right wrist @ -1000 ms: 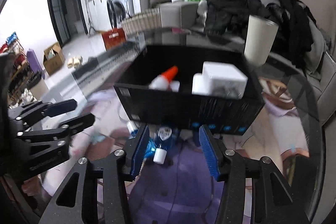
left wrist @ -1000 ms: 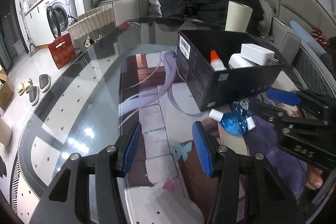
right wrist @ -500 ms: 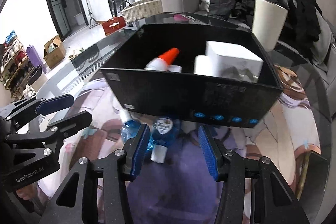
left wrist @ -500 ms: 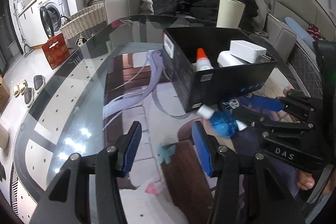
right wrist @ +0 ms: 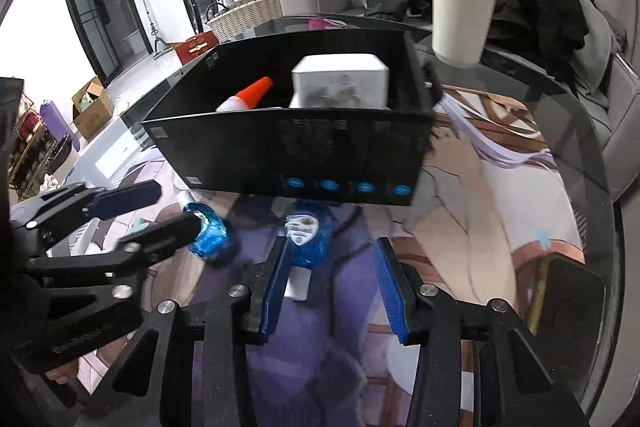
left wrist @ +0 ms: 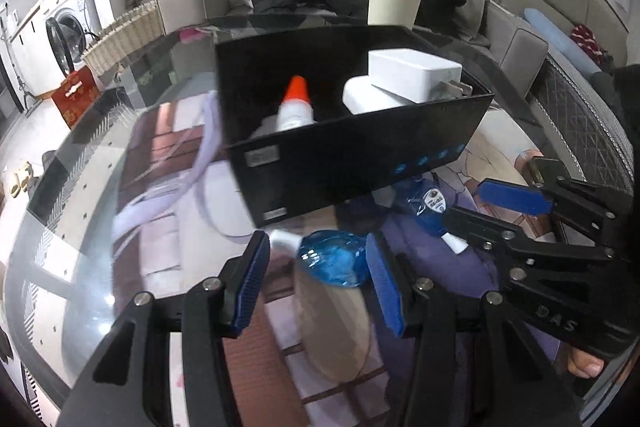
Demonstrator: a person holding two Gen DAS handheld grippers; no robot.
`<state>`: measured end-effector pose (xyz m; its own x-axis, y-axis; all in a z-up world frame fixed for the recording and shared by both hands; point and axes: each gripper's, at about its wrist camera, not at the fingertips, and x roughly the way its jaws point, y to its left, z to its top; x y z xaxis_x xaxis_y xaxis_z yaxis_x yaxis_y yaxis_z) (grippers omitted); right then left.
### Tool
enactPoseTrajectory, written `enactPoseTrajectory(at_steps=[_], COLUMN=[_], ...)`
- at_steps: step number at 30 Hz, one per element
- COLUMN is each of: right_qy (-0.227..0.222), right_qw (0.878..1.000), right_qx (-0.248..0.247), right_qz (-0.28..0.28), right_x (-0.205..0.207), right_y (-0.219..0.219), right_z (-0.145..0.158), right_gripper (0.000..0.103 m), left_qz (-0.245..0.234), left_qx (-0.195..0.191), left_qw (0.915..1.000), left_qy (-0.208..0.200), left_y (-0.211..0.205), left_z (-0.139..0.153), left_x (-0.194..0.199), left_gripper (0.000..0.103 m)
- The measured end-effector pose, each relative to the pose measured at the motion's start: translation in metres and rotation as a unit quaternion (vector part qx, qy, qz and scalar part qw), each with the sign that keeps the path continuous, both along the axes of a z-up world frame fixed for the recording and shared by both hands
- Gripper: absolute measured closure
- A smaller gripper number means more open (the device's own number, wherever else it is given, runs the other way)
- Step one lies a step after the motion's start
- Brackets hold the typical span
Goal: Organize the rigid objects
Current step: 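Grasp a blue bottle with the left tool while the right tool grasps the other blue bottle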
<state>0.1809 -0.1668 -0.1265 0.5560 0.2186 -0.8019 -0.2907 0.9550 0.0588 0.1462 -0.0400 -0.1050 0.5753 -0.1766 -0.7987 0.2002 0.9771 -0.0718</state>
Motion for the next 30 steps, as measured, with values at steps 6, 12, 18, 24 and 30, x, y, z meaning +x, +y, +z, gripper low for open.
enactPoseTrajectory(at_steps=[6,12,18,24,30], right_qy=[-0.003,0.007,0.02,0.023,0.024], right_qw=[1.0,1.0,0.999,0.999,0.999], right_qx=[0.009,0.011,0.01,0.002,-0.012], right_qz=[-0.001,0.011,0.027,0.04,0.047], right_x=[0.001,0.004,0.007,0.011,0.007], right_y=[-0.005,0.008,0.022,0.032,0.034], right_z=[0.005,0.002,-0.005,-0.007,-0.007], right_gripper=[0.059,0.059,0.059,0.064,0.07], left_qz=[-0.002,-0.01,-0.023,-0.032,-0.029], left_qx=[0.003,-0.002,-0.02,-0.025,-0.013], left_qw=[0.9998,0.9997,0.9991,0.9987,0.9989], left_qy=[0.017,0.021,0.029,0.032,0.034], left_y=[-0.008,-0.002,0.015,0.026,0.029], left_z=[-0.008,-0.01,-0.008,-0.008,-0.009], left_x=[0.012,0.012,0.002,-0.01,-0.018], left_gripper=[0.053,0.056,0.07,0.07,0.054])
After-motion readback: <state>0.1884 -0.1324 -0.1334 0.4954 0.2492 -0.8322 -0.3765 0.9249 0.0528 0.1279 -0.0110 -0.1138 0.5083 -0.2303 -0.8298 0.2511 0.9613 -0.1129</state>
